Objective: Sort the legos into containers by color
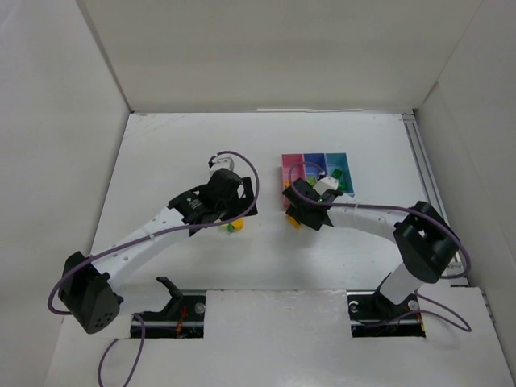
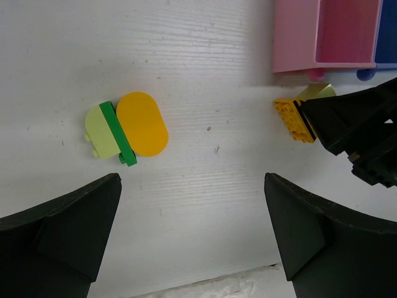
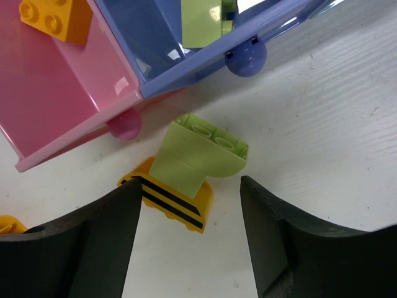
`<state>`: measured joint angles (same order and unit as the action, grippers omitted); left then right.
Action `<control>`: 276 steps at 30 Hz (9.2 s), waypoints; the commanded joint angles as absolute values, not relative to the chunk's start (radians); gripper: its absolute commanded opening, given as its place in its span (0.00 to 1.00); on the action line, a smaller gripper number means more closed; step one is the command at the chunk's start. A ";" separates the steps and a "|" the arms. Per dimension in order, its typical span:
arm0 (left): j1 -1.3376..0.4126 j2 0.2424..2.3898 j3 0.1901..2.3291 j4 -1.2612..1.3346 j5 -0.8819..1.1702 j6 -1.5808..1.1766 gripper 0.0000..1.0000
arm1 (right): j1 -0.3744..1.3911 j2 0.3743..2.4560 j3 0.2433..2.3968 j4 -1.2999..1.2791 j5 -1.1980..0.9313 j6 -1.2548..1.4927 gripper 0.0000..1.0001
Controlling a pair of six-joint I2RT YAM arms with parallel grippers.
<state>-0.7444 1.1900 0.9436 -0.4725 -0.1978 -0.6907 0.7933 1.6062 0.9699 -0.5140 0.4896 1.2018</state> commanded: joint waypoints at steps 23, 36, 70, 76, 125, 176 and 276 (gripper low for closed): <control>-0.744 1.140 0.925 -0.446 -0.184 -0.643 1.00 | 0.745 1.637 1.052 -0.607 0.531 1.111 0.31; -0.744 1.029 0.818 -0.132 0.192 -0.505 1.00 | 0.765 1.342 0.954 -0.346 0.347 0.979 0.25; -0.827 1.201 0.816 0.246 -0.018 -0.572 0.77 | 0.775 1.341 1.065 -0.239 0.158 1.103 0.20; -0.827 1.210 0.816 0.245 -0.043 -0.606 0.60 | 0.775 1.331 1.055 -0.219 0.134 1.123 0.20; -0.928 1.078 0.752 0.088 -0.066 -0.574 0.16 | 0.568 1.371 1.077 -0.141 0.124 1.086 0.14; -0.649 1.552 1.370 -0.164 -0.098 -0.497 0.18 | 0.419 1.313 1.141 -0.485 0.477 0.749 0.17; -0.680 1.930 1.695 -0.216 0.118 -0.388 0.27 | 0.270 1.172 1.040 -0.525 0.454 0.632 1.00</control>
